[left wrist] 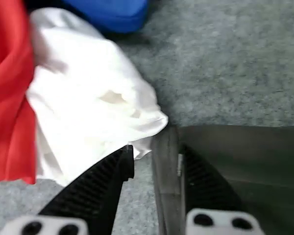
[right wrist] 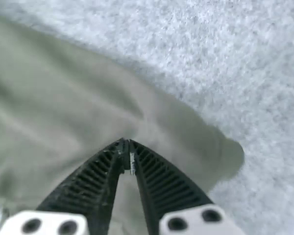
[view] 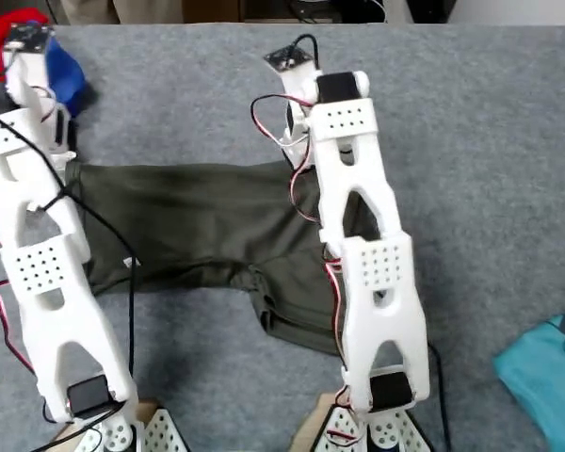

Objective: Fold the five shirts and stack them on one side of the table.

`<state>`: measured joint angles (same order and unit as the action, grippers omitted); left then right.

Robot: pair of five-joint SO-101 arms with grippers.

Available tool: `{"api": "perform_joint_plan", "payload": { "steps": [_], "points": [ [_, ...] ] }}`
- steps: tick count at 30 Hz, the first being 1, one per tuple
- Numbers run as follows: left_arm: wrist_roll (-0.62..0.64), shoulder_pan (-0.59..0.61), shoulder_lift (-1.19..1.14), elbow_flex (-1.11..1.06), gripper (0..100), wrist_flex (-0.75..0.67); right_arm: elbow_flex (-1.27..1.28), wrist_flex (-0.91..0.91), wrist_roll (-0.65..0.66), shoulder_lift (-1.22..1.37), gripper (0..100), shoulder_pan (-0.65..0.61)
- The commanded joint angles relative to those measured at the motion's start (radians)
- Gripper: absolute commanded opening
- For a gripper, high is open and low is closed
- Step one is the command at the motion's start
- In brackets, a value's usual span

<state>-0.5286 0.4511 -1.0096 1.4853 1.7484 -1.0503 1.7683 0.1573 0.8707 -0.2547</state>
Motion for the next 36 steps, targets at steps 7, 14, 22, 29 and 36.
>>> {"api": "perform_joint_plan", "payload": {
  "steps": [7,14,22,29,36],
  "points": [
    [0.046,0.077,0.061,0.011,2,0.017,0.585,0.014,0.304,-0.656,0.9,-0.088],
    [0.133,0.075,0.349,-0.405,2,0.017,1.009,0.011,0.508,-0.951,1.9,-0.131],
    [0.135,0.015,0.951,-1.217,2,-0.023,1.514,-0.160,0.580,-1.227,10.1,-0.214],
    [0.135,0.017,1.326,-1.743,2,-0.282,1.854,-0.345,0.577,-1.293,10.5,-0.335],
    [0.212,0.051,1.371,-1.987,2,-0.489,1.969,-0.463,0.528,-1.293,18.2,-0.335]
  ]
}}
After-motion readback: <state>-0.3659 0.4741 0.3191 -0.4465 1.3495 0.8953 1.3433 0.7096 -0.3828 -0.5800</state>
